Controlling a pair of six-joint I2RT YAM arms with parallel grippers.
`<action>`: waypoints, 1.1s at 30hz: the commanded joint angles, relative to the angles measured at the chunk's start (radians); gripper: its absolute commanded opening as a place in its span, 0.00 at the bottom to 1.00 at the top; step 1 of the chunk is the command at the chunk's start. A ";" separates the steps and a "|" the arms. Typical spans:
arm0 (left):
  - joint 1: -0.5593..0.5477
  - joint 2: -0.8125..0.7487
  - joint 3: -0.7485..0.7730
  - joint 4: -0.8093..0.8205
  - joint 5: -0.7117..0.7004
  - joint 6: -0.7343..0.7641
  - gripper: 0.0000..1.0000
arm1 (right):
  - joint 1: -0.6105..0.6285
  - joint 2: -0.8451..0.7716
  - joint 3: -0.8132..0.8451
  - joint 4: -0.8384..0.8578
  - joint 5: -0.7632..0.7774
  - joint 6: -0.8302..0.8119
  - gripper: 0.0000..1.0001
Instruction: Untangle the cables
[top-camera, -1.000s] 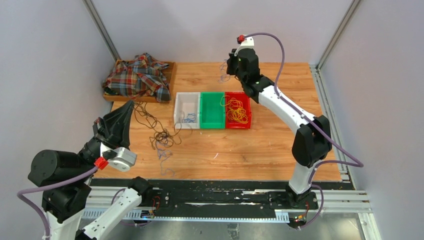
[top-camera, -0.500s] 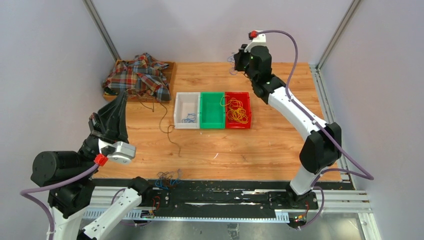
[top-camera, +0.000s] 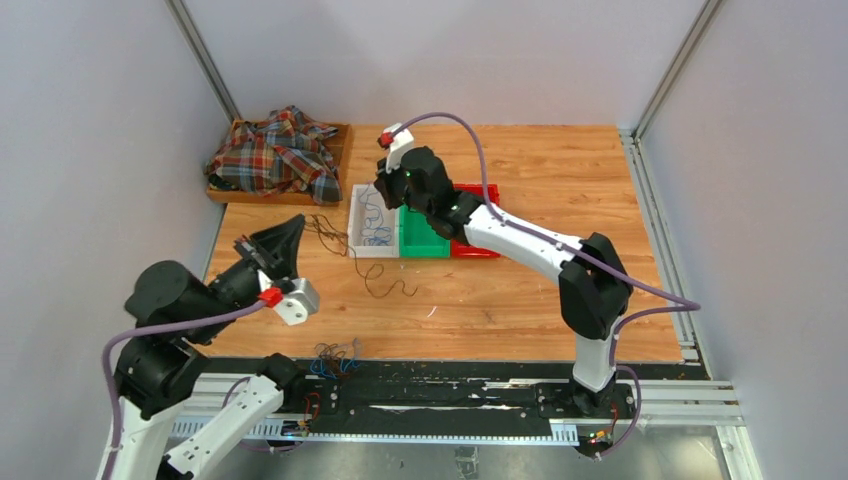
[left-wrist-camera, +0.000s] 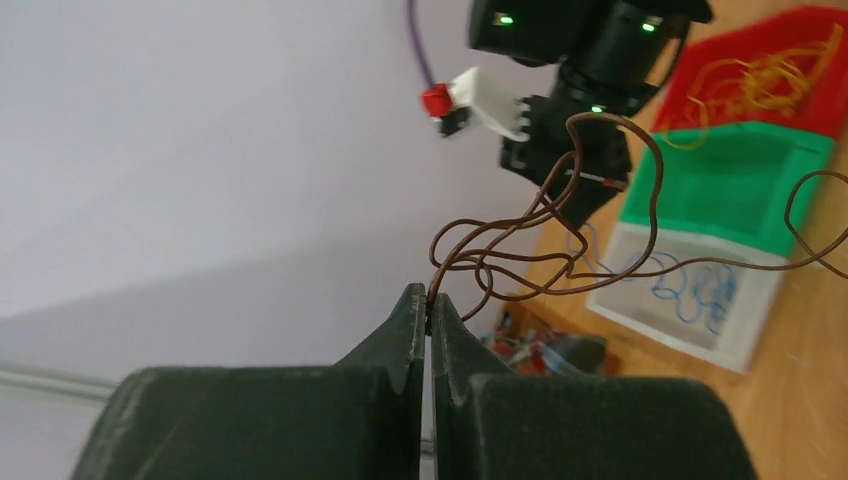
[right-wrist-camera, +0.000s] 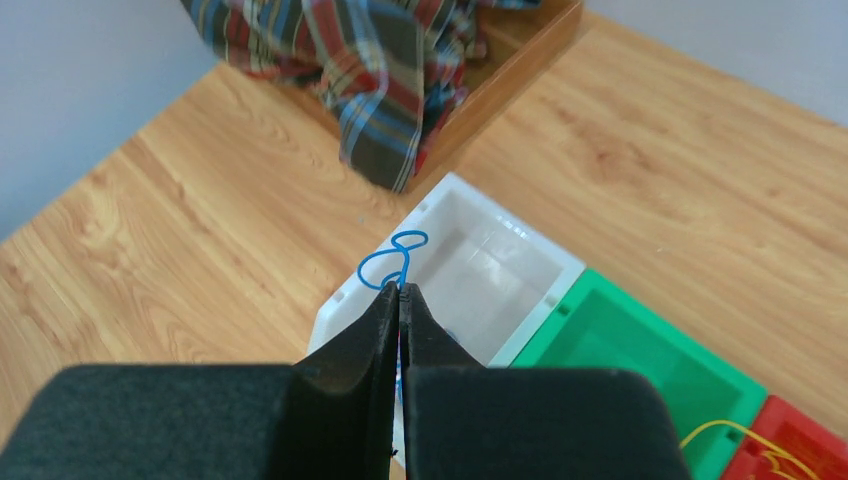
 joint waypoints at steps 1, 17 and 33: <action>-0.003 -0.024 -0.089 -0.176 0.041 0.052 0.00 | 0.033 0.037 -0.001 0.003 0.017 -0.051 0.00; -0.004 0.020 -0.292 -0.122 -0.081 0.043 0.00 | 0.035 0.244 0.175 -0.116 0.047 -0.088 0.09; -0.004 0.169 -0.203 -0.051 0.020 -0.044 0.00 | -0.137 -0.093 -0.147 -0.121 0.087 -0.026 0.78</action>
